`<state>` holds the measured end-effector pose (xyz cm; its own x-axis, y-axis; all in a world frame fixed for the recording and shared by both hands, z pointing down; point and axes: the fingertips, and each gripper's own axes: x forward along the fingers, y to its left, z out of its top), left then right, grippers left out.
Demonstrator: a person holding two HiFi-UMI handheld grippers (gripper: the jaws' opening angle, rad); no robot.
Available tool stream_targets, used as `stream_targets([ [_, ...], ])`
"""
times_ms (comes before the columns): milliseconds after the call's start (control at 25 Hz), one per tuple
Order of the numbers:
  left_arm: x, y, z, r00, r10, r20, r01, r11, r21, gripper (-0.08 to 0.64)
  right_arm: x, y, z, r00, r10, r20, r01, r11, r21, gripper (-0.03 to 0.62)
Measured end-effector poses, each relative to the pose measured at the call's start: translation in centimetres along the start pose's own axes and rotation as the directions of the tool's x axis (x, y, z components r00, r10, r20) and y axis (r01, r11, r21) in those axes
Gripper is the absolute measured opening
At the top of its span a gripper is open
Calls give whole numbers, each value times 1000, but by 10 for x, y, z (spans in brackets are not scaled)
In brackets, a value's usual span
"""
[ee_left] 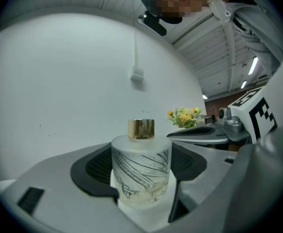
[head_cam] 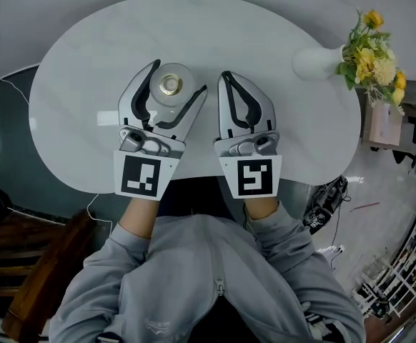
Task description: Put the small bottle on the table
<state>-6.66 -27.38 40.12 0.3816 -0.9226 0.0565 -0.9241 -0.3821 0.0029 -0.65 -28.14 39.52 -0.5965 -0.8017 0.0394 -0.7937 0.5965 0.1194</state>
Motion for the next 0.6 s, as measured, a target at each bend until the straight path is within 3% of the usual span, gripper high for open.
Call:
stream_targets([
  [600, -2, -1, -70, 997, -15, -77, 13, 1000, -28, 333, 0, 11, -68, 997, -12, -74, 15, 999, 40, 26],
])
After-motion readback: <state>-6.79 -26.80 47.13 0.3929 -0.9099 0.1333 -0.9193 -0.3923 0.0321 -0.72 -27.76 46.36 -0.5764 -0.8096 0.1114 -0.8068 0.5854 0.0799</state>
